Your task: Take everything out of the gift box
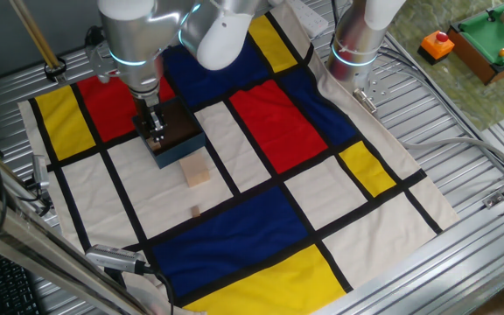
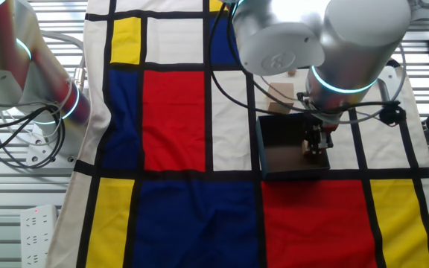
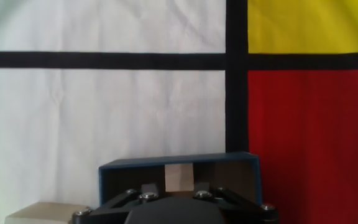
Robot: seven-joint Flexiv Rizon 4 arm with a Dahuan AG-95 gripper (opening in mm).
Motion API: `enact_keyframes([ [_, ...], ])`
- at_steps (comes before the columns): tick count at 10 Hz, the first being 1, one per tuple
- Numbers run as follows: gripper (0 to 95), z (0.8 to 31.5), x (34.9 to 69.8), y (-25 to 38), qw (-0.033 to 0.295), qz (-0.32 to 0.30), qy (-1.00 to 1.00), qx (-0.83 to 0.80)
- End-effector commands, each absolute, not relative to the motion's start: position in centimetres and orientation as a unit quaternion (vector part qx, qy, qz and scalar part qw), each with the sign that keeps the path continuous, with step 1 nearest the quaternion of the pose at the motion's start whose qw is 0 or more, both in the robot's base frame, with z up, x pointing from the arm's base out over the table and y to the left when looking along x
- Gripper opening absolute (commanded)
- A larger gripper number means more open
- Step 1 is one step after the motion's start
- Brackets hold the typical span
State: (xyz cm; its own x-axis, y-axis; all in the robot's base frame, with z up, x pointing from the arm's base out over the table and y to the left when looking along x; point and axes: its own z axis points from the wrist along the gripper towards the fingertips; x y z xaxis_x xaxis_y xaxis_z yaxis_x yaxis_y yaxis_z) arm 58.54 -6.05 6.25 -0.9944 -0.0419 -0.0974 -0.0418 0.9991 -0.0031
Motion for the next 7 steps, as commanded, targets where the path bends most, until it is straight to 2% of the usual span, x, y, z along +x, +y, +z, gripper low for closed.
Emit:
enact_keyframes([
  [1, 57.0, 6.02, 58.63, -6.21, 0.047, -0.001, 0.999, -0.023],
  [5, 57.0, 5.69, 58.71, -6.16, 0.047, -0.003, 0.999, -0.024],
  [6, 38.0, 5.52, 58.73, -6.14, 0.048, -0.004, 0.999, -0.024],
  [7, 38.0, 5.48, 58.8, -6.1, 0.048, -0.004, 0.999, -0.023],
])
